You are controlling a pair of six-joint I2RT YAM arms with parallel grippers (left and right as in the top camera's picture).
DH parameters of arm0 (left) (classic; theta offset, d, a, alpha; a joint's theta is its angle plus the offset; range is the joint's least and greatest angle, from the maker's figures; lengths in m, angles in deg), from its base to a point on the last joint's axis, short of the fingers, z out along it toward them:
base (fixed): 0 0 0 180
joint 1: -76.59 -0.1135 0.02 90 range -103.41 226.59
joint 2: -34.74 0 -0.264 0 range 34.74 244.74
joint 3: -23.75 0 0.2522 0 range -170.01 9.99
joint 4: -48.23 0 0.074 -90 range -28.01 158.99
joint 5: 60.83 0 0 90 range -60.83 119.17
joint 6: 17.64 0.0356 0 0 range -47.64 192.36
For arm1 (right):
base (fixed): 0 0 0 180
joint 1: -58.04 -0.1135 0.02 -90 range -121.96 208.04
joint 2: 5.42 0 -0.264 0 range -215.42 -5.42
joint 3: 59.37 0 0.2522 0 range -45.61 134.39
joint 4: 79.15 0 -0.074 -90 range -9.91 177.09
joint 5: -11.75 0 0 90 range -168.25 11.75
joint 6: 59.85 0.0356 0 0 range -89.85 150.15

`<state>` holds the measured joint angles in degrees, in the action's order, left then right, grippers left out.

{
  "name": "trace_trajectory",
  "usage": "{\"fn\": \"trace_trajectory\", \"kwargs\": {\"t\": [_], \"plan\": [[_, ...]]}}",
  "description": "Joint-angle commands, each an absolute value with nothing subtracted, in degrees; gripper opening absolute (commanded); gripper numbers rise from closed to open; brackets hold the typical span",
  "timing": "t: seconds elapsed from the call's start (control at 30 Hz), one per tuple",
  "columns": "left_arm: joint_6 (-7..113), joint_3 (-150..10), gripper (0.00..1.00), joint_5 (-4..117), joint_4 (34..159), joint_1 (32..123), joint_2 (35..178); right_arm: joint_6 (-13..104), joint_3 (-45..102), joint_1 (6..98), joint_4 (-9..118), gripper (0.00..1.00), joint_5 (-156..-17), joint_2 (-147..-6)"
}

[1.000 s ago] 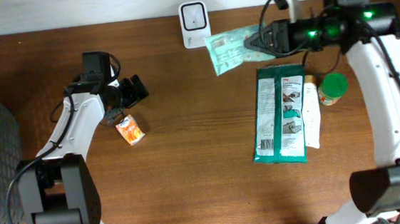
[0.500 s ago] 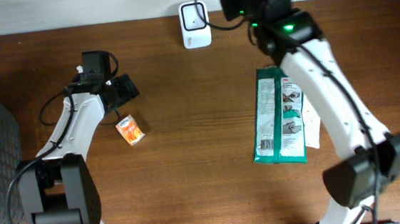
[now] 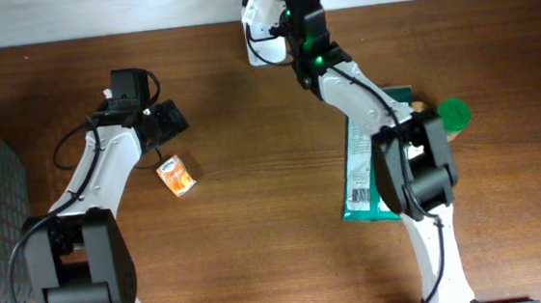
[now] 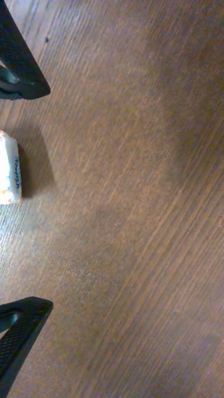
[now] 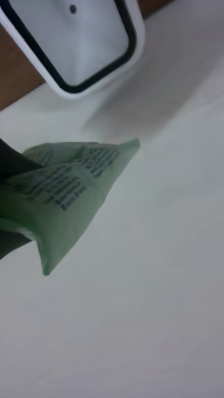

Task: Scan the item barcode
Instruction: 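Hold the pouch's barcode in front of the scanner with the right gripper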

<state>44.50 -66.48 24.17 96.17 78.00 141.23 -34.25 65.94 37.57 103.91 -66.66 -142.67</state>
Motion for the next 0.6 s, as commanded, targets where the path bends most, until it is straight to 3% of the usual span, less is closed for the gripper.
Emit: {"fn": "trace_trajectory", "kwargs": {"t": [0.0,0.3,0.57], "plan": [[45.0,-67.1,0.99,23.3,96.1,77.9,140.6,-39.7,66.8,36.9,105.2,0.04,-65.5,-144.5],[45.0,-67.1,0.99,23.3,96.1,77.9,140.6,-39.7,66.8,35.8,97.3,0.04,-65.5,-144.7],[45.0,-67.1,0.99,23.3,96.1,77.9,140.6,-44.9,66.8,35.6,107.2,0.04,-64.3,-144.7]]}}
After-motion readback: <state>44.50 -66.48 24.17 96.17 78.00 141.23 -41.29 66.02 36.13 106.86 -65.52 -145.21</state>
